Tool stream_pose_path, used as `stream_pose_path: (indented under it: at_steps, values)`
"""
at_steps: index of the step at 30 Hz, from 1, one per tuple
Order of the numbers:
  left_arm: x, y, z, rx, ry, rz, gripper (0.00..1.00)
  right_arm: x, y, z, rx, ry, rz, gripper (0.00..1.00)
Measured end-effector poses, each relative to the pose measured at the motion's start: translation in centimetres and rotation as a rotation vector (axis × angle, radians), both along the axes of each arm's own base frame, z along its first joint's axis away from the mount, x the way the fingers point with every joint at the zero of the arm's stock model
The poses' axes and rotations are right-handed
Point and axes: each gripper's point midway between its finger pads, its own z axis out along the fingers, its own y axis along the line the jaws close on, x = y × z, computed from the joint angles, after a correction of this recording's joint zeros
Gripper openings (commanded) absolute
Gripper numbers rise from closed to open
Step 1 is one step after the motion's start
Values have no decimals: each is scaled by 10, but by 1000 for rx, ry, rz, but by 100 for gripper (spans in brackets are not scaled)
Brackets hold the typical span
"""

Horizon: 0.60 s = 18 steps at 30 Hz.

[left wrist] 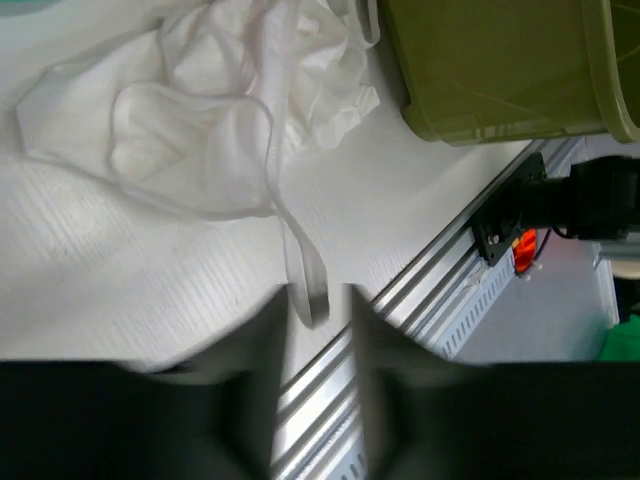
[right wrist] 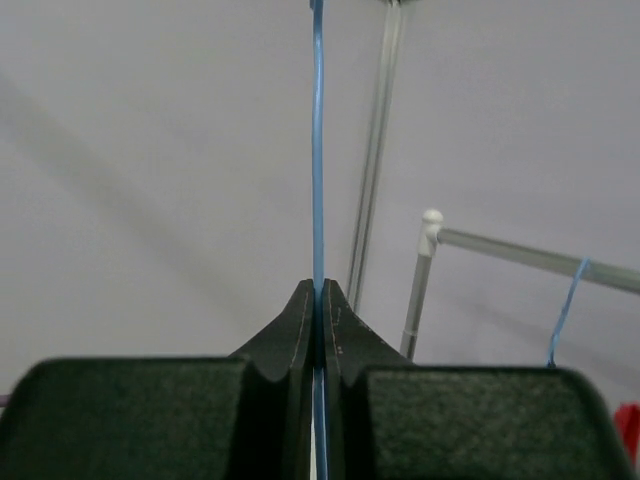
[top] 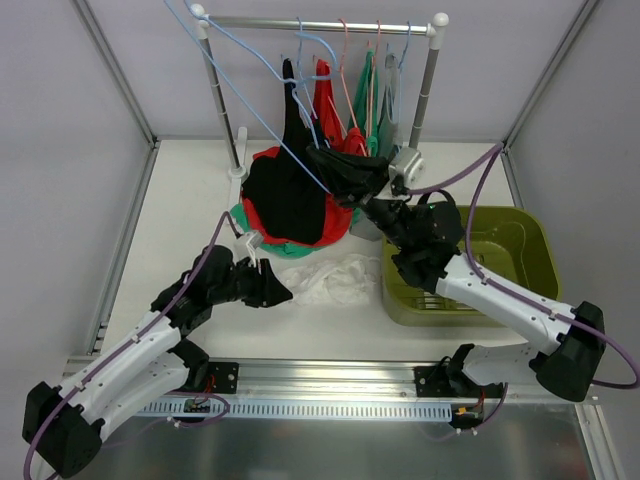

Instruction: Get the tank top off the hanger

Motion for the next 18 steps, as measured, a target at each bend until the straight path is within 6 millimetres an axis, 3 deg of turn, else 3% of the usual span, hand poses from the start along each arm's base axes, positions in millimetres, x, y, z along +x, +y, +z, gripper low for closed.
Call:
stream_pose_path:
  at_steps: [2, 3, 5, 8, 14, 16, 18]
  values:
    - [-2, 6, 1, 13, 6, 26, 77, 12, 5, -3, -47, 88, -37, 0]
    - [-2, 10, 4, 24, 3, 46, 98, 18, 7, -4, -69, 132, -60, 0]
    - [0, 18, 18, 35, -20, 89, 99, 29, 5, -6, -109, 217, -112, 0]
    - [4, 27, 56, 39, -86, 137, 99, 43, -2, -17, -160, 334, -191, 0]
    - [4, 63, 144, 68, -281, 250, 99, 67, -15, -67, -307, 556, -349, 0]
    - [0, 81, 159, 104, -336, 296, 99, 75, -13, -76, -352, 603, -386, 0]
    - [-3, 91, 160, 131, -362, 319, 99, 84, -7, -80, -391, 635, -421, 0]
